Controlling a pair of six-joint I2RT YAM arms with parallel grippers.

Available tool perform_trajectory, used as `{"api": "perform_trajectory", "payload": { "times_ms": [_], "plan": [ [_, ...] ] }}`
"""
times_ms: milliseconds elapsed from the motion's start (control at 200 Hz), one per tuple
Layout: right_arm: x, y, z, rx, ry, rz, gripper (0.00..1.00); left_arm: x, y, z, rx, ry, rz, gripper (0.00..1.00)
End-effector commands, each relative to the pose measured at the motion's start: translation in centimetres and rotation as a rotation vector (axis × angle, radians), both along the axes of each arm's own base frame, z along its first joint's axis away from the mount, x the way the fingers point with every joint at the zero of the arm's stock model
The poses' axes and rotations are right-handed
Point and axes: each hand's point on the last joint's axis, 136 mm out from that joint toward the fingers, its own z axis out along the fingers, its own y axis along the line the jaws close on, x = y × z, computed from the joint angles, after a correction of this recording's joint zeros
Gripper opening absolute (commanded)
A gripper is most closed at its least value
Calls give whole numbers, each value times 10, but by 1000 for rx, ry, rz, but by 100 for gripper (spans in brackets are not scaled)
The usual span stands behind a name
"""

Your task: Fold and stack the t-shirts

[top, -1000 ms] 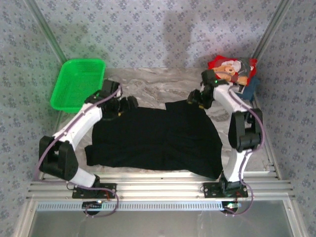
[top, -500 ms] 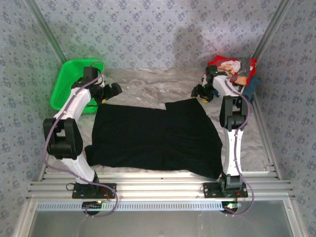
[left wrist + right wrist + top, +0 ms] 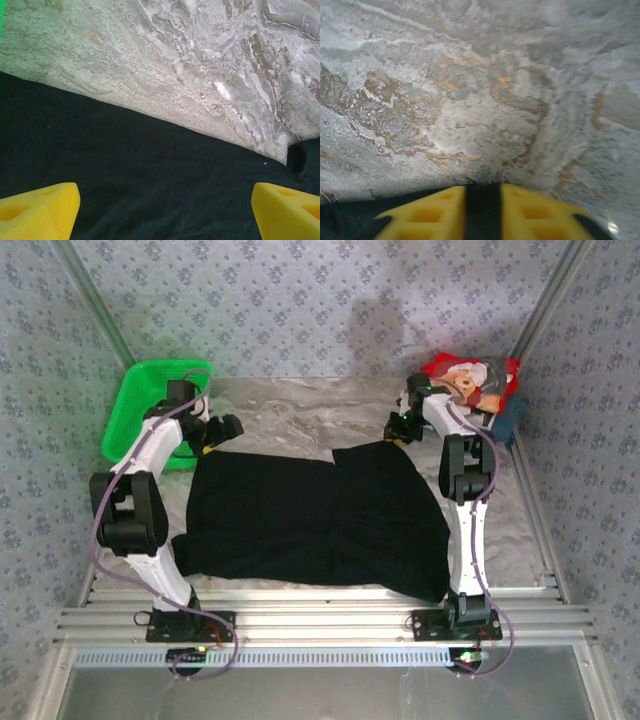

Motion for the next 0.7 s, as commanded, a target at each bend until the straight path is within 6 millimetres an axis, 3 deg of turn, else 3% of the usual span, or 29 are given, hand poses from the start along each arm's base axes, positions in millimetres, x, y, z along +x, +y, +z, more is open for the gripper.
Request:
{"api": "perform_trajectory", "payload": {
  "times_ms": [0,120,245,360,470,575,695],
  "plan": [
    [6,9,-5,28,2,-2,13,-15,-3,7,-7,6,-42,89],
    [19,14,20,52,-74,-3,0,-22,-3,10,-6,0,-49,88],
    [27,14,69,56,-189,1,0,-27,-3,14,-11,-10,-56,88],
    [20,13,112,41,-296,27,0,-34,-5,17,-23,-12,-52,88],
    [-13,20,130,18,-326,94,0,-42,-6,18,-37,-9,-44,88],
    [-59,34,124,15,-307,138,0,-51,-9,18,-58,-7,-41,88],
    [-124,51,97,-1,-220,183,0,-66,-11,13,-88,15,-25,88]
  ]
}}
